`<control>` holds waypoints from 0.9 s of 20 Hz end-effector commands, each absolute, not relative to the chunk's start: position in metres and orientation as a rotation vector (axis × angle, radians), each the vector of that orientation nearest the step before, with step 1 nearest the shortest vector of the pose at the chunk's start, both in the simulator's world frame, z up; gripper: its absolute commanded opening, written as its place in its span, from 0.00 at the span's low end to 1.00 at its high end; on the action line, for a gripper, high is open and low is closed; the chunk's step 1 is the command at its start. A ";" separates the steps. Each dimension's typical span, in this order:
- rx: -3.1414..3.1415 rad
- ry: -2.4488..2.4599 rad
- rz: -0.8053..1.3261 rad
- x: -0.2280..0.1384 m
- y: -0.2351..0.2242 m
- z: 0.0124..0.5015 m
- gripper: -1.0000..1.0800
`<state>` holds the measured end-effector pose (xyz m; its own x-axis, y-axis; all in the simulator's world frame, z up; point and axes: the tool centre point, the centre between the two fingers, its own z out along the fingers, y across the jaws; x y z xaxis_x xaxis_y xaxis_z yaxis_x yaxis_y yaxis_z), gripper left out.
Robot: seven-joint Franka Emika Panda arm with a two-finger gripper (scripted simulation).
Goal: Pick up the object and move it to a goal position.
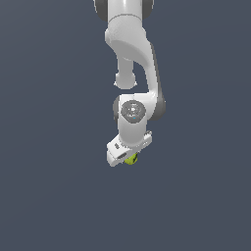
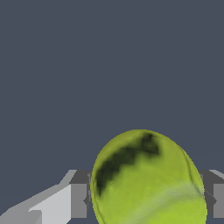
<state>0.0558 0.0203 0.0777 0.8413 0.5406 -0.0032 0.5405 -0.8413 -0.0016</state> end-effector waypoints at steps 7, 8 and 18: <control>-3.015 -0.884 0.002 0.010 -0.019 0.119 0.00; -3.015 -0.884 0.002 0.004 -0.024 0.124 0.00; -3.015 -0.884 0.000 -0.057 -0.077 0.179 0.00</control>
